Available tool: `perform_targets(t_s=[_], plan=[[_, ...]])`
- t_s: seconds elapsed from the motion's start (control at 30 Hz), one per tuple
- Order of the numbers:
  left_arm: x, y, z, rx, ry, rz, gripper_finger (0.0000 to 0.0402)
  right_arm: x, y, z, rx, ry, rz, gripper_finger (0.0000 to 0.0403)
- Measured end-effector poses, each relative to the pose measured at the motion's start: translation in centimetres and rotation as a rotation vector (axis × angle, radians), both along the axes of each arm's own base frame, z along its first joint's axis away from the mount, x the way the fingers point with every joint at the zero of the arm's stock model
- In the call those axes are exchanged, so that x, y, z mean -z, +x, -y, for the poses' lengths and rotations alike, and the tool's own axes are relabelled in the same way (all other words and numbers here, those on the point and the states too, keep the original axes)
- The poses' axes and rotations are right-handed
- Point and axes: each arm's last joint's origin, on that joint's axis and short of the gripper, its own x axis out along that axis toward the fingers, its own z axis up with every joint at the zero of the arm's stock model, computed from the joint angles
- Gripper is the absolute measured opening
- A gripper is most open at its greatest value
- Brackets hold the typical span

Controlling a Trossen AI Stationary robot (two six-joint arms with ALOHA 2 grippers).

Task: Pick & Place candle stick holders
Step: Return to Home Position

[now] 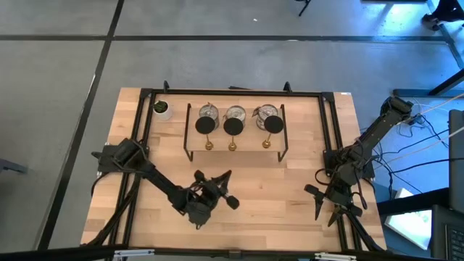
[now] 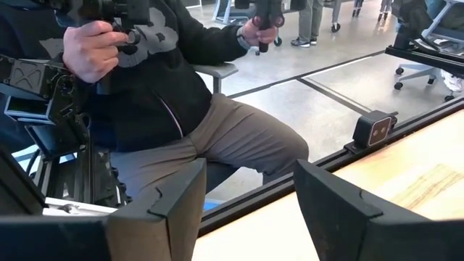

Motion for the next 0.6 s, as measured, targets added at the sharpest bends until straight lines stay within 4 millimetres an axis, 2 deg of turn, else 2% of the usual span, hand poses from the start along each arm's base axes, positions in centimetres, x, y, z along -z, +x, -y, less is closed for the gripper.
perform_targets(t_s=[0.2, 0.37, 0.6], plan=[[-2.5, 2.8, 1.0, -0.017, 0.097, -0.147, 0.0001, 0.0, 0.0, 0.0, 0.002, -0.001, 0.000, 0.0211], [-3.1, 5.4, 0.1, -0.062, 0.141, -0.223, 0.0001, 0.0, 0.0, 0.0, 0.003, 0.000, 0.001, 0.0211], [-2.6, 5.4, -0.2, -0.070, 0.137, -0.219, 0.0001, 0.0, 0.0, 0.0, 0.003, 0.002, 0.003, 0.0211]])
